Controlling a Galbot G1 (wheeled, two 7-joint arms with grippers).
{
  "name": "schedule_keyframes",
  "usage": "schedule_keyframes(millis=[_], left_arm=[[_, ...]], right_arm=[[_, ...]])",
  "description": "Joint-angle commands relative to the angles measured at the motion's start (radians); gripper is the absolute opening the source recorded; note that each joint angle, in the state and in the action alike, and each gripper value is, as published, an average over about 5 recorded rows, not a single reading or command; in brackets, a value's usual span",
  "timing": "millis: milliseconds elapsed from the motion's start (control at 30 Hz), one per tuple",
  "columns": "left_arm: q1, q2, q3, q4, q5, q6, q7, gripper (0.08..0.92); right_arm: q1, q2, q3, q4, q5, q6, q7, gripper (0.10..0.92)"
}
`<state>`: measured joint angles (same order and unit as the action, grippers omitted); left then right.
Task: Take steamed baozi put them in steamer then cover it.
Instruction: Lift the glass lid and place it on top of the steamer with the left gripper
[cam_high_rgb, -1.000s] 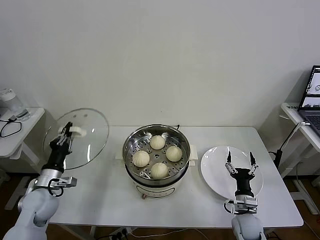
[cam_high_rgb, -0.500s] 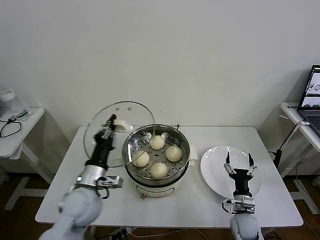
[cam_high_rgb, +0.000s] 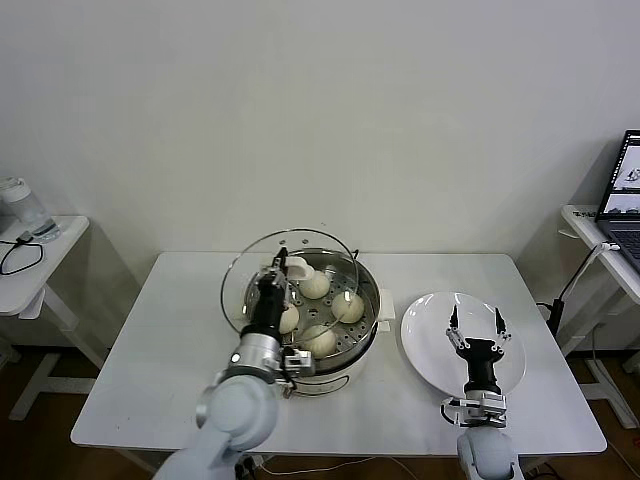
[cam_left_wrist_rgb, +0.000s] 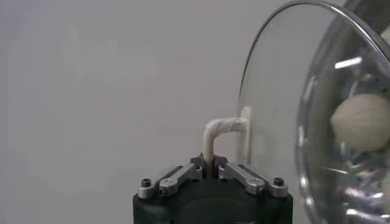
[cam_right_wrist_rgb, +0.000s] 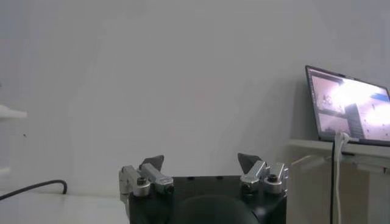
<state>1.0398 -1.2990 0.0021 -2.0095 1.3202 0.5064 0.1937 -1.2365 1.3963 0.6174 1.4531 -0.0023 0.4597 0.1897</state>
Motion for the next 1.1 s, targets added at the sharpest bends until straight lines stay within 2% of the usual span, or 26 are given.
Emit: schedule_keyframes(millis=[33,567,1100], left_arm=[[-0.039,-0.102,0.095,0.084,0.139,0.070,0.060,0.193],[-0.035,-0.148,0.095,0.146,0.188,0.067,0.048,0.193],[-0.031,-0.152,0.084,0.187,0.215,0.047,0.027,0.193]], right_arm=[[0.002,0.001,0.004,-0.007,-0.004,0.001,-0.001,0.823],[0.010,0.008,0.004,-0.018,-0.018,0.001,0.000,0.823],[0.017,0.003,0.006,-0.023,-0.017,0.001,0.000,0.823]])
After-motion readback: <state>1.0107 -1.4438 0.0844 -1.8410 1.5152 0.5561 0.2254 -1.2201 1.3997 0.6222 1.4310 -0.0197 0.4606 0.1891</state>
